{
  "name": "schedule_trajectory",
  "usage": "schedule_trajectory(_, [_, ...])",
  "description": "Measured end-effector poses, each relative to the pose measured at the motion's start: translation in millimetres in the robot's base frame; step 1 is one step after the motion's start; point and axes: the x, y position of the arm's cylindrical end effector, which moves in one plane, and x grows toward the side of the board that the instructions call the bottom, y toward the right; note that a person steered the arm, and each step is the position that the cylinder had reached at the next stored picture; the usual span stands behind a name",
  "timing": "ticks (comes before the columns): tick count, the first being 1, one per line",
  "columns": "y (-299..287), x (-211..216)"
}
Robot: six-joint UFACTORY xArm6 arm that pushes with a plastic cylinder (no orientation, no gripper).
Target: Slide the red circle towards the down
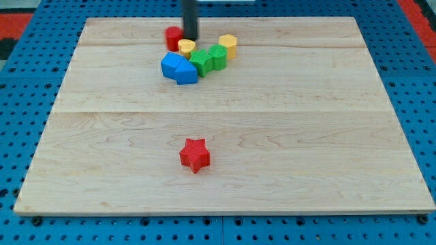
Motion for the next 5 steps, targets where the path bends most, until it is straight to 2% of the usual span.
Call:
schedule_trajectory(1, [-67.6,-2.1])
schedule_trajectory(2, [-66.4,-48.8])
schedule_trajectory(3, [-104.1,-11.5])
schedule_trajectory(4, [-78.4,57.1])
schedule_trajectory(5, [-62.6,91.5])
